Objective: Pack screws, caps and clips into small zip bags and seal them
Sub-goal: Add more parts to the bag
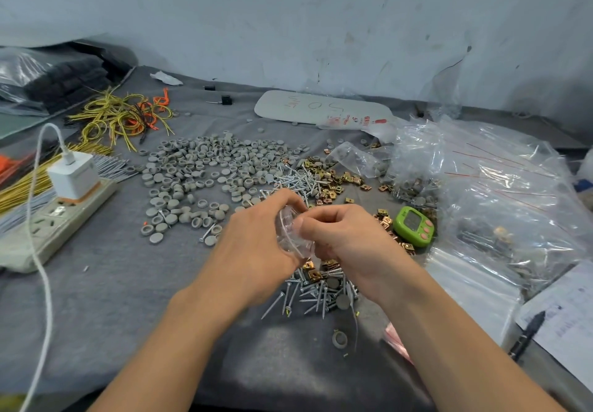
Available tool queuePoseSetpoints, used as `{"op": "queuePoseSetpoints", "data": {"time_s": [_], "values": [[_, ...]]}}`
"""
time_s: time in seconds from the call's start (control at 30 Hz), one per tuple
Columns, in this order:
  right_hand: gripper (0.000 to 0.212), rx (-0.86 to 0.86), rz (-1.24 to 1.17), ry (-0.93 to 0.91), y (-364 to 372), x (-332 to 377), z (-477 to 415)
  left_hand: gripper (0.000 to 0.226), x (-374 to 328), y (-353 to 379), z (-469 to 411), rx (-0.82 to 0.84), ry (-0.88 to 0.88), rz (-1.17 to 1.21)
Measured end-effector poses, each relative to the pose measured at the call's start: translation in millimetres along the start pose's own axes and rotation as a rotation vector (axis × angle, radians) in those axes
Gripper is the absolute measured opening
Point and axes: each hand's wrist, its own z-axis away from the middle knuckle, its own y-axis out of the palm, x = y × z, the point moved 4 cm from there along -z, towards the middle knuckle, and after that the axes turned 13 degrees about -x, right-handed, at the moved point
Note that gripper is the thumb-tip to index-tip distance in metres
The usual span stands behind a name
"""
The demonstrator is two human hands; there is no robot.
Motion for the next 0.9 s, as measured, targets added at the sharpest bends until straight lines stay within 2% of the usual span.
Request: {"op": "queuePoseSetpoints", "data": {"time_s": [0.1,0.17,0.2,0.27,0.33,0.4,0.5,0.67,0.9], "values": [[0.020,-0.030,-0.073,0.026,2.3,-0.6,-1.4,0.044,0.2,-0.4,0.1,-0.033,-0.009,0.059],[0.026,-0.127,-0.204,0.064,-9.3,3.3,-5.7,0.043,3.9,-4.2,-1.8,-0.084,-0.050,0.078],[0.026,-0.206,-0.145,0.039,-19.0,5.8,-8.4,0.043,6.2,-7.2,-3.1,-0.120,-0.067,0.092],[0.021,-0.302,0.297,-0.102,-33.5,8.8,-13.1,0.044,10.0,-14.1,-4.9,-0.197,-0.097,0.141],[0.015,-0.227,0.733,-0.188,-28.9,5.6,-11.4,0.045,11.0,-19.1,-5.8,-0.245,-0.107,0.162],[0.011,-0.159,0.974,-0.190,-15.1,-4.4,-8.1,0.046,11.3,-21.4,-5.9,-0.263,-0.109,0.156],[0.029,-0.238,1.222,-0.223,-2.2,-9.1,-5.8,0.044,10.9,-22.5,-5.0,-0.258,-0.108,0.131],[0.033,-0.203,1.271,-0.180,2.7,-7.1,-3.4,0.045,9.8,-19.0,-4.3,-0.227,-0.093,0.090],[0.019,-0.166,1.235,-0.137,14.3,-8.9,-6.8,0.049,10.3,-12.9,-3.9,-0.216,-0.082,0.069]]}}
